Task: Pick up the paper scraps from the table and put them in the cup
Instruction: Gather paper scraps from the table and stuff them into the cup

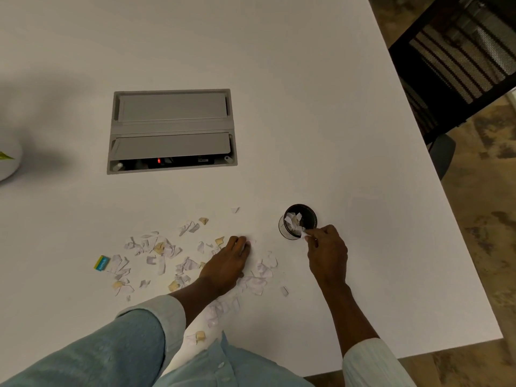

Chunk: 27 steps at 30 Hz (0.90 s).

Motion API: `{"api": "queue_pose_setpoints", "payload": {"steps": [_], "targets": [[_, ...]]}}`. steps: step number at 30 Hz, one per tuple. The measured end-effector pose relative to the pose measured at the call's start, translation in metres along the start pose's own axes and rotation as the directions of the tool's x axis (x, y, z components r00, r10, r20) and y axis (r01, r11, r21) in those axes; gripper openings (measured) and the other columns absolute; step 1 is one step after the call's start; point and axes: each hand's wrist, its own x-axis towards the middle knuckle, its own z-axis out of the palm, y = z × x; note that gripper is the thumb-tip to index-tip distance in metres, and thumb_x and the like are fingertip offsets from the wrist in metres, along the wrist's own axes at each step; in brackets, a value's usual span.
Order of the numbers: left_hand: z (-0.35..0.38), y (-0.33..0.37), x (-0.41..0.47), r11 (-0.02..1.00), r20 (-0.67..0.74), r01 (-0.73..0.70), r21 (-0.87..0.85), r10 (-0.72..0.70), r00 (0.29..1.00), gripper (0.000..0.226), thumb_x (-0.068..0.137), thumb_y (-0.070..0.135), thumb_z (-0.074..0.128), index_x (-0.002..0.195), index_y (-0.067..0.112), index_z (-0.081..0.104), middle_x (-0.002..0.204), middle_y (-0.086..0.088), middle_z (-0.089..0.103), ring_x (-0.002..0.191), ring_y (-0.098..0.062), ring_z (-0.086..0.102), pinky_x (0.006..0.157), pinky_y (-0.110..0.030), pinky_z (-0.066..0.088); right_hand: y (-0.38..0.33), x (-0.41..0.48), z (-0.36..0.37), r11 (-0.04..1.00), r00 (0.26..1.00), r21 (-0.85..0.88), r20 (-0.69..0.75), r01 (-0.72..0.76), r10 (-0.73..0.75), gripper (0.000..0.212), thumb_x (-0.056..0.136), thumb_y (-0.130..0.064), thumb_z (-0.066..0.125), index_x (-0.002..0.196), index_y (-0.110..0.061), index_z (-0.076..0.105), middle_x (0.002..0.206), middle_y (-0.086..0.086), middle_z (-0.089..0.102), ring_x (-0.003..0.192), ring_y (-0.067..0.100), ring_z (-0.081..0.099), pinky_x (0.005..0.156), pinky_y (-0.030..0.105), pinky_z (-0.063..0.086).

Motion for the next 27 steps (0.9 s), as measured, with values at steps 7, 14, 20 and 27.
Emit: {"api": "queue_pose_setpoints", "payload": {"steps": [7, 14, 20, 27], "targets": [[0.000, 0.000, -0.001, 1.000, -0.021, -0.001, -0.012, 0.001, 1.000, 0.086, 0.092, 0.027, 0.073, 0.159, 0.002, 0.026, 0.162, -0.016, 0.025, 0.144, -0.032, 0.036, 0.096, -0.036, 0.058, -0.013, 0.018, -0.002, 0.999, 1.000, -0.053, 0.015, -0.005, 0.006, 0.017, 0.095, -0.013, 0.066, 0.109, -0.018, 0.075, 0.101, 0.003, 0.061, 0.091, 0.024, 0.064, 0.070, 0.039, 0.056], [-0.002, -0.003, -0.004, 1.000, -0.036, -0.013, 0.014, 0.013, 0.999, 0.091, 0.091, 0.025, 0.076, 0.161, 0.004, 0.021, 0.165, -0.017, 0.021, 0.149, -0.034, 0.029, 0.115, -0.042, 0.045, -0.034, -0.008, 0.013, 0.974, 0.967, -0.033, -0.122, 0.223, -0.225, 0.020, 0.092, -0.004, 0.065, 0.109, -0.010, 0.075, 0.096, 0.003, 0.065, 0.088, 0.021, 0.065, 0.064, 0.032, 0.057], [-0.002, -0.003, -0.009, 1.000, -0.022, -0.001, 0.023, 0.001, 1.000, 0.104, 0.087, 0.027, 0.081, 0.163, 0.006, 0.013, 0.168, -0.018, 0.015, 0.154, -0.035, 0.021, 0.123, -0.042, 0.034, -0.026, -0.076, 0.054, 0.969, 0.955, 0.027, 0.170, 0.244, -0.245, 0.029, 0.091, -0.023, 0.072, 0.118, -0.015, 0.069, 0.108, 0.000, 0.058, 0.100, 0.017, 0.061, 0.072, 0.032, 0.059], [-0.002, 0.001, -0.010, 0.999, 0.001, 0.025, 0.039, -0.025, 1.000, 0.110, 0.084, 0.027, 0.084, 0.163, 0.006, 0.010, 0.169, -0.017, 0.012, 0.156, -0.036, 0.017, 0.125, -0.043, 0.027, -0.011, -0.095, 0.080, 0.979, 0.867, -0.112, 0.489, 0.170, -0.094, 0.084, 0.086, -0.064, 0.065, 0.156, -0.034, 0.029, 0.156, 0.004, 0.025, 0.146, 0.020, 0.025, 0.101, 0.037, 0.052]]}}
